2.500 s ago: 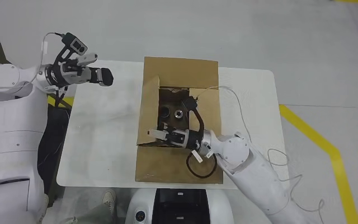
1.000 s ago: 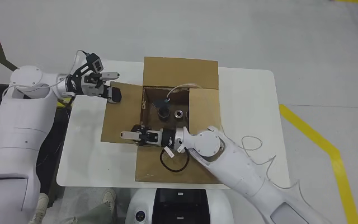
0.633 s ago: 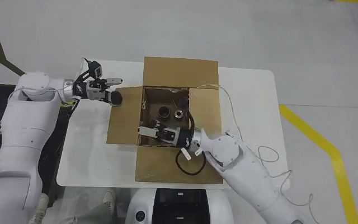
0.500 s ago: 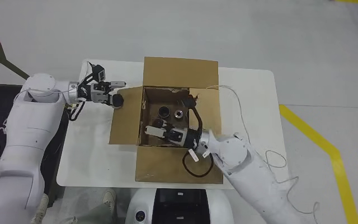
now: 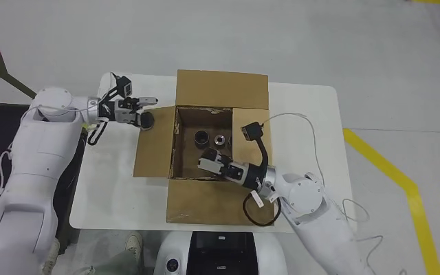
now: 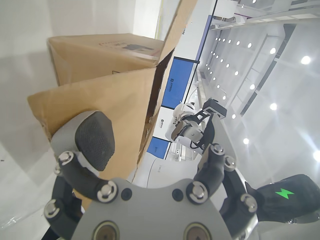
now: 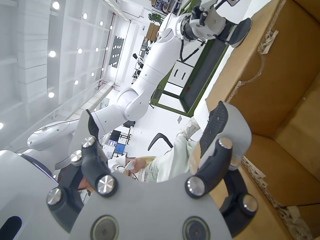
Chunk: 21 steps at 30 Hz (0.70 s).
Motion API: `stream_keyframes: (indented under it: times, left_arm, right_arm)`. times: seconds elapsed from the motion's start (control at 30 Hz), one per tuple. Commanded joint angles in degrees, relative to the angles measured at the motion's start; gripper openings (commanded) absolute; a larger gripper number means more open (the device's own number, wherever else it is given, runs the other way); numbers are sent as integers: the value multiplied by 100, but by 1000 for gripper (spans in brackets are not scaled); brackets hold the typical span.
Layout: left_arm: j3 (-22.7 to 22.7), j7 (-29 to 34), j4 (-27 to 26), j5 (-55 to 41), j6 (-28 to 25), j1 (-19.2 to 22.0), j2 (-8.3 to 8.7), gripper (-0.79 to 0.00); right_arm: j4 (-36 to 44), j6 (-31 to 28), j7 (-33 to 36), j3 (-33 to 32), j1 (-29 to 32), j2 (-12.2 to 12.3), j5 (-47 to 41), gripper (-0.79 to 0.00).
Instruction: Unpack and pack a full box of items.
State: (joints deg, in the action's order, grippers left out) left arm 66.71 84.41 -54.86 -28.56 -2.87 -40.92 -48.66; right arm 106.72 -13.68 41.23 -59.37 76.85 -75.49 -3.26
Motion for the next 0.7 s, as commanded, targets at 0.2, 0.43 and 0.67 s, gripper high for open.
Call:
stream_keyframes:
  times: [0.2, 0.43, 0.67]
  left_arm:
    - [622, 54, -792, -229, -31, -226, 183, 0]
    - [830, 27, -1484, -313, 30, -458, 249, 0]
    - [708, -90, -2100, -301, 225, -421, 231, 0]
  right_arm:
    - [210, -126, 33, -223, 275, 88, 5, 0]
    - [380, -154, 100, -446, 523, 171, 21, 0]
    - [715, -70, 445, -751, 860, 290, 62, 0]
